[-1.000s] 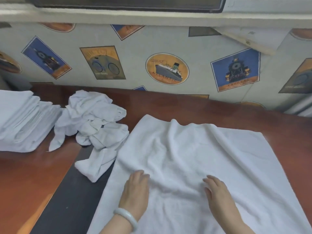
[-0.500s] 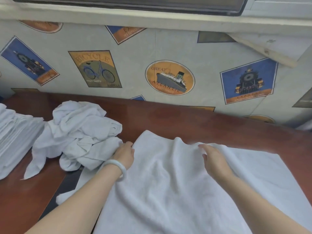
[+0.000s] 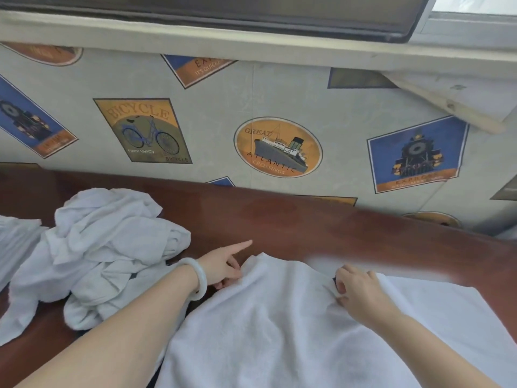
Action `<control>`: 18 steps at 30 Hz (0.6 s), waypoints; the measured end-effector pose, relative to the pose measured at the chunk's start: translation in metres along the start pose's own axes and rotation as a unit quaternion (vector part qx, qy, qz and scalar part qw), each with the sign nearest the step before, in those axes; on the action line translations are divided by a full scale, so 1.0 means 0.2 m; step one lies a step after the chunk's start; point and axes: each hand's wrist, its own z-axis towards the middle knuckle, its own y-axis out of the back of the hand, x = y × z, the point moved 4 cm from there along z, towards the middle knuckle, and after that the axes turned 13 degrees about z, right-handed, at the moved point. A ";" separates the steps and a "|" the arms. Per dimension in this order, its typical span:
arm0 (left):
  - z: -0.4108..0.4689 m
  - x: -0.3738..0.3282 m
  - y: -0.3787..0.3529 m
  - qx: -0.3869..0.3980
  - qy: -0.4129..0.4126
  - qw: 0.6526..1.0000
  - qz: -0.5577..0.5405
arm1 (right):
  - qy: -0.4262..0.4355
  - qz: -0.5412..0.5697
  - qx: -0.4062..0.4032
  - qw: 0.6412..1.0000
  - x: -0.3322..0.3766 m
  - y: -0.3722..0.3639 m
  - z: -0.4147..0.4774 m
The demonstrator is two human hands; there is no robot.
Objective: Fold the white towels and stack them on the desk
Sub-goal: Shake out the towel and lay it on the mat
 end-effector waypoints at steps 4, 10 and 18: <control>0.00 -0.06 -0.01 0.031 -0.059 0.958 0.279 | 0.002 0.029 0.040 0.999 -0.04 0.02 0.01; -0.01 -0.13 0.02 0.060 -0.097 0.898 0.426 | -0.040 0.041 0.064 0.996 -0.04 0.03 0.01; -0.11 -0.21 0.20 0.151 -0.038 0.727 0.669 | -0.045 0.025 0.127 0.991 0.00 0.11 0.09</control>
